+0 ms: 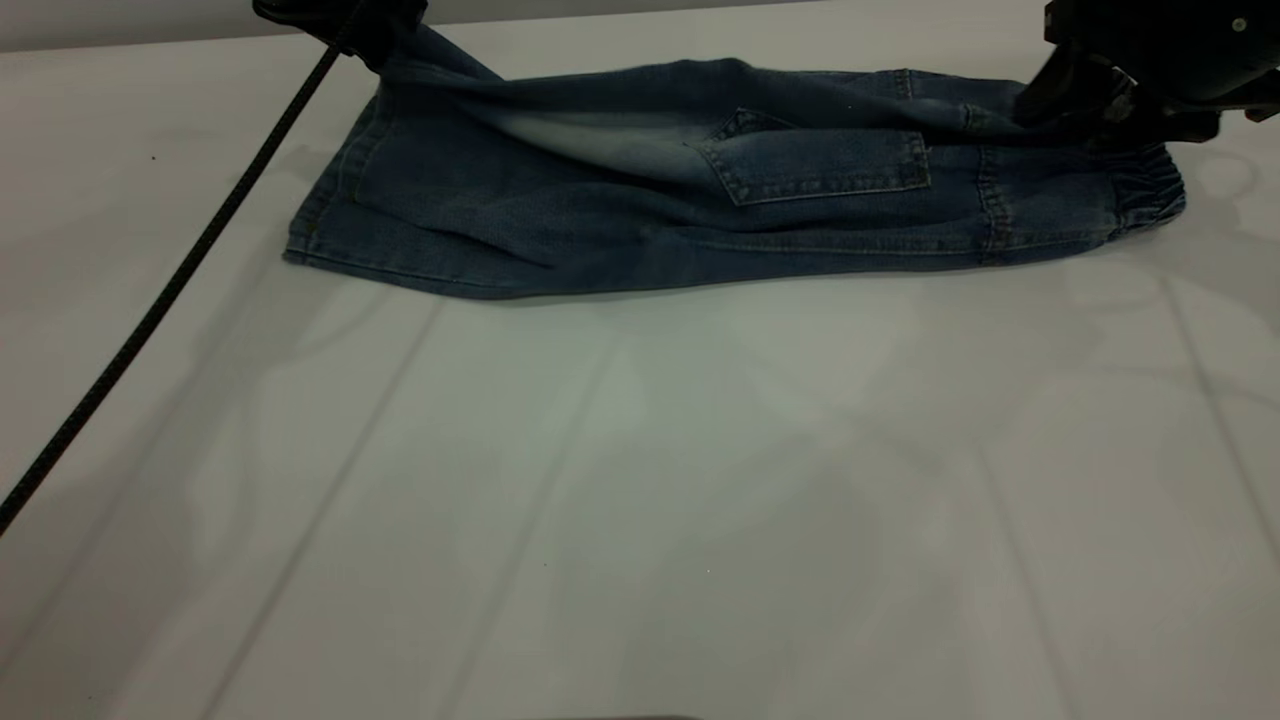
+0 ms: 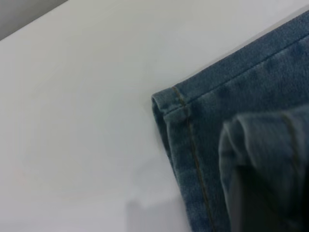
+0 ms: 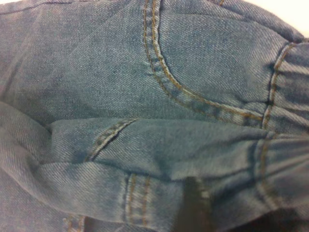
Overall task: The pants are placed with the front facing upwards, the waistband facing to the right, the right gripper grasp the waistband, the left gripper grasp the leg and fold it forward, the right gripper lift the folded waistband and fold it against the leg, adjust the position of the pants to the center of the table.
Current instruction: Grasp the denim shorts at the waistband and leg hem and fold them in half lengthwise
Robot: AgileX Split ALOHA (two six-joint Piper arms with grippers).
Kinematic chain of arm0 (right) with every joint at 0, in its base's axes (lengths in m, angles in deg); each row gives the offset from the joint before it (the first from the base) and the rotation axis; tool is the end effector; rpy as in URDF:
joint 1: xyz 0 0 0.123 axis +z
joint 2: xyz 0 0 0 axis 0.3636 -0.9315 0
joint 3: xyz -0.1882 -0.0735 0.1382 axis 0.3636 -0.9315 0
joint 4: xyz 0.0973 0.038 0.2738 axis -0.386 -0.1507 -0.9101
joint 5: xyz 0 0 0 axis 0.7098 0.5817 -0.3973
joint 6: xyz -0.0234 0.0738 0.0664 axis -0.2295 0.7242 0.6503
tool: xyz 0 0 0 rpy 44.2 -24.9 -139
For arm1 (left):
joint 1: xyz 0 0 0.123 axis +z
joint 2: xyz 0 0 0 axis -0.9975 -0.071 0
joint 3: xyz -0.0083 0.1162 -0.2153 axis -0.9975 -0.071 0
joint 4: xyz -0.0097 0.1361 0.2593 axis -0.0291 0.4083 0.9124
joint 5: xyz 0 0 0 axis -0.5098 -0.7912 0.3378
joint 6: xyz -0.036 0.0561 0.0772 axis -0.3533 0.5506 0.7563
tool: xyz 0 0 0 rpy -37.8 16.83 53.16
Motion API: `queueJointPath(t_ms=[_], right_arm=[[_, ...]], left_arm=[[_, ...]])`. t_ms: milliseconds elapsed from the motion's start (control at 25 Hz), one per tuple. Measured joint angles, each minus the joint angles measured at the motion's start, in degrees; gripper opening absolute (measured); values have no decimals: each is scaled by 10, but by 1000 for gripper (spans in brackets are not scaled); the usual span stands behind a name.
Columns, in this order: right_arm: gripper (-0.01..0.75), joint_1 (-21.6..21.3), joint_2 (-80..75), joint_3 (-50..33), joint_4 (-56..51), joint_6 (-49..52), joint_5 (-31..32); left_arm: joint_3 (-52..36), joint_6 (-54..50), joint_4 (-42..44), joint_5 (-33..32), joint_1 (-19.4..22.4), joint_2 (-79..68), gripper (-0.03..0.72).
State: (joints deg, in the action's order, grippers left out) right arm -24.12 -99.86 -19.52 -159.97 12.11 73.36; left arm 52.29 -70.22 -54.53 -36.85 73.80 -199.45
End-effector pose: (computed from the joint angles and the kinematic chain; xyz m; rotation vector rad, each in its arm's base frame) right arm 0.4136 0.0166 -0.0051 0.1443 2.5140 0.5191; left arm 0.4944 -0.1058 0.0681 0.5815 2.3292 0.0374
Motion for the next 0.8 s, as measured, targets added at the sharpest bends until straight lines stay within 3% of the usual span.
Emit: queueJointPath(t_ms=[120,200,320,480,800], right_arm=[[637,0,1,0,0,0,-1],[673,0,11,0,3,0,-3],[676,-2,47,0,6,2,-4],[665,-13,114,0,33,39,25],[619,-23,134,-2,204,274,225]], left_arm=[[1,0,4,-2,0,0,354],[7,0,13,-11,0,0,422],[33,0,24,-41,0,2,484],[73,0,25,-110,0,16,496],[90,-2,25,-272,0,33,498]])
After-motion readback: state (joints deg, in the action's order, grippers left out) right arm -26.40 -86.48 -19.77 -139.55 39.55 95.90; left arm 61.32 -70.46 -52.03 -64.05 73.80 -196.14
